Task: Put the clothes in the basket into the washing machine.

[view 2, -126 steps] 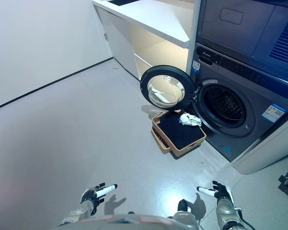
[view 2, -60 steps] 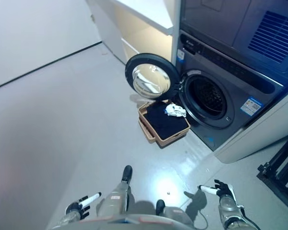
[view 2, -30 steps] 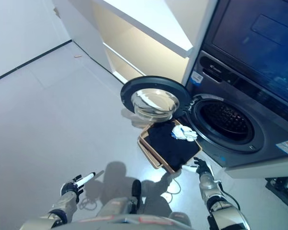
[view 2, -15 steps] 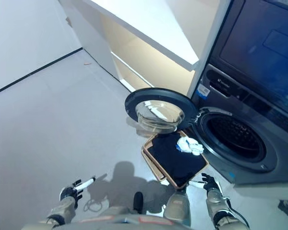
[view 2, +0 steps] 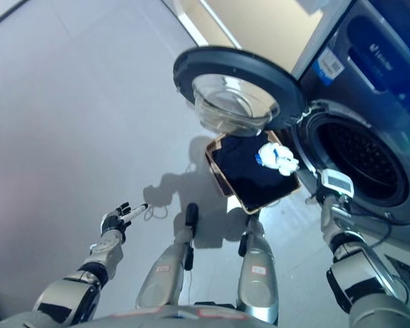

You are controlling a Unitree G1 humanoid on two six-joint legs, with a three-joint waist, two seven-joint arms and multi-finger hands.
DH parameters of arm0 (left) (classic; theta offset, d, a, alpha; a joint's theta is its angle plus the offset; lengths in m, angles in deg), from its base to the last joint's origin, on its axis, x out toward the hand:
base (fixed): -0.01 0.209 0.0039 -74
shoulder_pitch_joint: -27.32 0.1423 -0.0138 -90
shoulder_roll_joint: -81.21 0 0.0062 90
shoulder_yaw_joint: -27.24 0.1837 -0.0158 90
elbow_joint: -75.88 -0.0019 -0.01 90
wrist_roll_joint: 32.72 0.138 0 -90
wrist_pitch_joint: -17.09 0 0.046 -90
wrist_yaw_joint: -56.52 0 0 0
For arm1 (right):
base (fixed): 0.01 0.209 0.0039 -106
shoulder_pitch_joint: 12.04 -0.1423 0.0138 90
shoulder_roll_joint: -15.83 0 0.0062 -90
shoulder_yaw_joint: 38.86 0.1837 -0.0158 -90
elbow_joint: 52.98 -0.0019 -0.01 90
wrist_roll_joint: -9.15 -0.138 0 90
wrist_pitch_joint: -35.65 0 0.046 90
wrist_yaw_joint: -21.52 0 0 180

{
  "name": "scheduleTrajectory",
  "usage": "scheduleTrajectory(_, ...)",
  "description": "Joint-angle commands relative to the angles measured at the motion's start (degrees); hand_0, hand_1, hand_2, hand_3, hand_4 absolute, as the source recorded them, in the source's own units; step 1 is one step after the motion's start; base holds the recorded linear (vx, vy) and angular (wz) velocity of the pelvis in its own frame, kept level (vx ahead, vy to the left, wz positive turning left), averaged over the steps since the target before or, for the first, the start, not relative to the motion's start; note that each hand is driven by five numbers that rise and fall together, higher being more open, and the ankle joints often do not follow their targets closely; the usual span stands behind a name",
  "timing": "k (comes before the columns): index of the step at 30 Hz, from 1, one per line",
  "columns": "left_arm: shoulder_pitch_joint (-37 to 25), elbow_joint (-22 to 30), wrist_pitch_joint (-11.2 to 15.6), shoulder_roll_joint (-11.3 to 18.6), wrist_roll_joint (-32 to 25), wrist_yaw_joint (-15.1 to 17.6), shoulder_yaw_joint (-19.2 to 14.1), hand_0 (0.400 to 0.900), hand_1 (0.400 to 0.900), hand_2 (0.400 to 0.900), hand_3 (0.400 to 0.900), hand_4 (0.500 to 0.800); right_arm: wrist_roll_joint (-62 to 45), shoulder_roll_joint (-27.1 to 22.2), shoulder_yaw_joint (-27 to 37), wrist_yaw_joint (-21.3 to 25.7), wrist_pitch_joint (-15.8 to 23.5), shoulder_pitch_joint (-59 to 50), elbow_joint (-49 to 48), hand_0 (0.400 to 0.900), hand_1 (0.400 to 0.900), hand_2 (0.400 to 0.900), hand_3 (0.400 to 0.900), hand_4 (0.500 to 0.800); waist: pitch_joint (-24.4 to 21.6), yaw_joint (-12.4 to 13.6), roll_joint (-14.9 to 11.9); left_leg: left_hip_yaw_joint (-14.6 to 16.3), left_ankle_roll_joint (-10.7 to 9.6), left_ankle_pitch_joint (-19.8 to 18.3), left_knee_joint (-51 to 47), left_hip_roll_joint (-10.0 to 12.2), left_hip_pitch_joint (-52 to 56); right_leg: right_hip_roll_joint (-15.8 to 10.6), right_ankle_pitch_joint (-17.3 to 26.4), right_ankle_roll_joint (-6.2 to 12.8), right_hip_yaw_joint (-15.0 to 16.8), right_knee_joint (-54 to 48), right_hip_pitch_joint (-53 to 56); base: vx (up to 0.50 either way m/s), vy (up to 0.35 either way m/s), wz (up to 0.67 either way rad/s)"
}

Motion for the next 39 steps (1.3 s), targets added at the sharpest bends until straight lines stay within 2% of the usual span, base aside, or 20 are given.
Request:
scheduleTrajectory(1, -2.21, 1.63, 3.76, 2.91, -3.41, 2.21, -0.68, 0.9, 0.9, 0.9, 0.9, 0.8, 2.44, -2.98, -4.07, 4.29, -1.55, -3.61, 0.61, 0.9, 0.9, 0.9, 0.9, 0.8, -0.11, 0.86, -0.88, -0.53, -1.18, -3.78, 1.39, 0.01, 0.98, -4.75, 2.45, 5.21, 5.21, 5.54, -3.81, -0.04, -0.029, 0.04)
scheduleTrajectory(11, -3.74, 6.95, 5.06, 1.79, -5.36, 2.07, 1.91, 0.9, 0.9, 0.9, 0.9, 0.8, 0.76, -5.16, -5.56, 5.76, -1.19, -7.62, 0.33, 0.9, 0.9, 0.9, 0.9, 0.8, 1.6, 1.77, 1.46, -0.56, -1.05, -3.47, 1.67, -1.04, -3.3, -5.7, 3.05, 5.53, 6.89, 7.3, -9.89, -0.01, -0.002, 0.01)
scheduleTrajectory(14, -3.78, 8.13, 5.39, 1.46, -5.49, 2.42, 2.7, 0.9, 0.9, 0.9, 0.9, 0.8, 2.01, -5.77, -5.99, 7.36, -2.51, -8.99, 1.39, 0.9, 0.9, 0.9, 0.9, 0.8, 2.01, 1.98, 2.25, -0.48, -1.09, -2.97, 1.28, -1.38, -4.2, -6.15, 3.24, 5.73, 7.08, 7.75, -11.13, -0.02, 0.013, 0.03)
scheduleTrajectory(19, -3.43, 8.7, 5.91, 0.58, -5.01, 2.78, 3.88, 0.9, 0.9, 0.9, 0.9, 0.8, 4.05, -6.1, -5.57, 10.71, -4.32, -9.5, 2.44, 0.9, 0.9, 0.9, 0.9, 0.8, 2.24, 2.34, 3.02, -0.91, -1.03, -3.07, 0.67, -1.08, -2.92, -6.01, 2.34, 5.59, 6.94, 8.43, -10.15, 0.03, -0.006, 0.06)
scheduleTrajectory(24, -3.6, 8.83, 6.25, 1.12, -5.11, 2.72, 3.93, 0.9, 0.9, 0.9, 0.9, 0.8, 5.27, -6.51, -7.22, 10.28, -4.2, -10.58, 1.97, 0.9, 0.9, 0.9, 0.9, 0.8, 2.33, 2.5, 3.01, -1.54, -1.23, -3.29, 1.11, -1.4, -2.92, -6.33, 1.75, 5.62, 6.98, 9.36, -10.37, 0.02, -0.019, 0.08)
scheduleTrajectory(31, -4.71, 9.32, 6.56, 0.34, -5.14, 2.79, 5.36, 0.9, 0.9, 0.9, 0.9, 0.8, 6.66, -8.43, -8.21, 12.14, -6.21, -14.25, 4.72, 0.9, 0.9, 0.9, 0.9, 0.8, 2.65, 3.19, 4.15, -2.33, -2.03, -1.01, -2.35, -0.79, -3.29, -6.49, 1.67, 5.7, 5.96, 9.18, -11.42, 0.0, -0.016, 0.1)
scheduleTrajectory(39, -5.22, 11.16, 7.22, 0.75, -5.73, 3.01, 5.7, 0.9, 0.9, 0.9, 0.9, 0.8, 5.87, -10.26, -9.02, 12.0, -5.81, -16.81, 4.44, 0.9, 0.9, 0.9, 0.9, 0.8, 3.28, 3.81, 4.51, -3.52, -2.63, 0.02, -3.21, -0.56, -4.81, -6.43, 1.05, 5.49, 5.75, 11.06, -14.26, 0.0, -0.032, 0.11)
